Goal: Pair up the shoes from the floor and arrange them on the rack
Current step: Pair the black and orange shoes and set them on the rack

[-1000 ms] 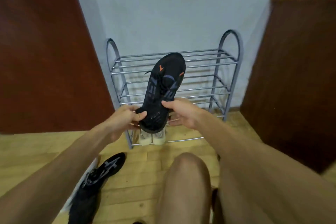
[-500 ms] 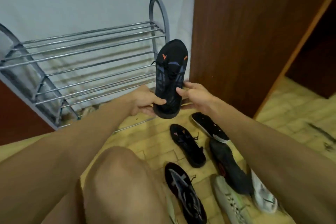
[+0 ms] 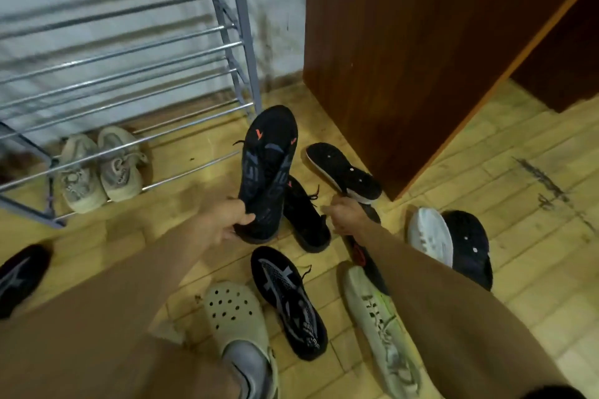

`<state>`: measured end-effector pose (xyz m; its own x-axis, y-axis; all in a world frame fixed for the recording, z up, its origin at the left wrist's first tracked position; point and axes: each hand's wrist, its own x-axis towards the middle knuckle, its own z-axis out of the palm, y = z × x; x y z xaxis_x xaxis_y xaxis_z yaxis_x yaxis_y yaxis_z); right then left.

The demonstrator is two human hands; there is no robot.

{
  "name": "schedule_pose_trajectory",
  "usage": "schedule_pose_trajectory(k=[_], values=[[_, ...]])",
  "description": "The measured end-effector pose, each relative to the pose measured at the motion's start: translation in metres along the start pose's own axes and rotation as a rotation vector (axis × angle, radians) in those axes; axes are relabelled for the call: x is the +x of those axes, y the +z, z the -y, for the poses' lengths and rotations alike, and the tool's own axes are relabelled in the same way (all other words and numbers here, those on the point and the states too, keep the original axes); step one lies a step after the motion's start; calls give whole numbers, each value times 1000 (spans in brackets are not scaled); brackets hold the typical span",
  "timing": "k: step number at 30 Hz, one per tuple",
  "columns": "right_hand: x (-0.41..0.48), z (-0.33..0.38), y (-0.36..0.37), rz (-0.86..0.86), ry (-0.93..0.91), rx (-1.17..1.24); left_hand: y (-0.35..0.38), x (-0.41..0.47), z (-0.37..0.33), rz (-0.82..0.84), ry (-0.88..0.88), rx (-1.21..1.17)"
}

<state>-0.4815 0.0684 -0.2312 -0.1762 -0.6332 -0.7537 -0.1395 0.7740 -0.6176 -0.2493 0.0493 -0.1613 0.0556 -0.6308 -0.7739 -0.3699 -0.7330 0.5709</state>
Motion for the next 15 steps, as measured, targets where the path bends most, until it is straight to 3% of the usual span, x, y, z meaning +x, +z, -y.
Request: schedule_pose_trajectory(k=[4,8,15], values=[[39,-42,10,-23,-94,-550,-10,28,36,-110,-43,63],[61,-56,26,-76,-69,-471,-14,29,53,-131,-92,68],[81,-69,49,-130,-42,-583,-21,43,84,-85,-240,67]])
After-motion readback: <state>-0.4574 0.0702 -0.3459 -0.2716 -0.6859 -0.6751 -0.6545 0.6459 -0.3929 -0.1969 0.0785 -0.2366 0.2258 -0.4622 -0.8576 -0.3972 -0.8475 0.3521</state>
